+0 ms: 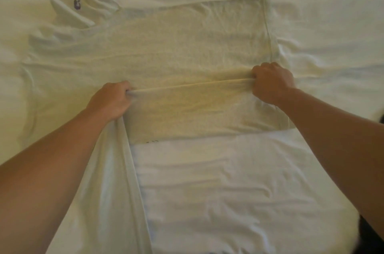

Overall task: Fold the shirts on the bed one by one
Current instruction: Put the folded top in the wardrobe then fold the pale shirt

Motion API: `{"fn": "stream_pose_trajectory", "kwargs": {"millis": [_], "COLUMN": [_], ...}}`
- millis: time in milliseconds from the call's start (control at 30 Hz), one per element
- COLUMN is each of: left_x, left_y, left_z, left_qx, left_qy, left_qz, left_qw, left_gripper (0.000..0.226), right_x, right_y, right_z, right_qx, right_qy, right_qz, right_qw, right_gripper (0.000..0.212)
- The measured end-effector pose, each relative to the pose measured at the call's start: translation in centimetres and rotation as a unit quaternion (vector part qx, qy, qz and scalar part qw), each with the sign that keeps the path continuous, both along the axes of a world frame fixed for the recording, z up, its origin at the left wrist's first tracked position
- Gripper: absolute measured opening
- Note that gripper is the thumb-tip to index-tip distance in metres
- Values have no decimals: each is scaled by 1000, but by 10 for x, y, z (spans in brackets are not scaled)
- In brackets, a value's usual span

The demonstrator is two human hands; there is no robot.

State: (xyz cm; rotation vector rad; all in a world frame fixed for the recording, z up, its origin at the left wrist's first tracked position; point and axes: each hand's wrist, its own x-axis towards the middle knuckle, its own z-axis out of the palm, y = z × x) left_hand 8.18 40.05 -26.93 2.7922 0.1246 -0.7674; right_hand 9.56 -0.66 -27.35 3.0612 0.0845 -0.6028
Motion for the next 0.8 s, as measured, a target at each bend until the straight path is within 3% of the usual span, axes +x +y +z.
{"fn": "stream_pose_trajectory", "kwargs": {"millis": [100, 200, 267, 367, 467, 633, 800], "left_x": [-11, -38, -59, -81, -87, -85, -87], "left_y": [-6, -24, -42, -64, -72, -69, -69], "left_z": [-5, -5, -10, -30, -51, -57, -26], "left_qx": [12, 39, 31, 39, 61, 71, 41], "left_qy": [-61, -167, -227, -175, -126, -82, -64], "left_qz": [27, 35, -49, -149, -139, -145, -93], "left_qw": [998, 985, 972, 972, 980, 984, 993], "left_gripper": [3, 29, 49, 71, 79, 84, 82], "right_x": [-8, -26, -44, -78, -102, -102, -101], "right_y": [0, 14, 33, 56, 46, -2, 18], "right_z": [-4, -5, -8, -25, -43, -47, -31], "right_qx": [24, 114, 162, 190, 130, 74, 37], "right_qy": [-75, -204, -245, -173, -63, -13, 0], "right_qz": [-24, -34, 15, 70, 60, 8, -16], "right_qw": [997, 972, 956, 964, 988, 997, 999], "right_gripper": [21, 25, 24, 37, 59, 72, 71]}}
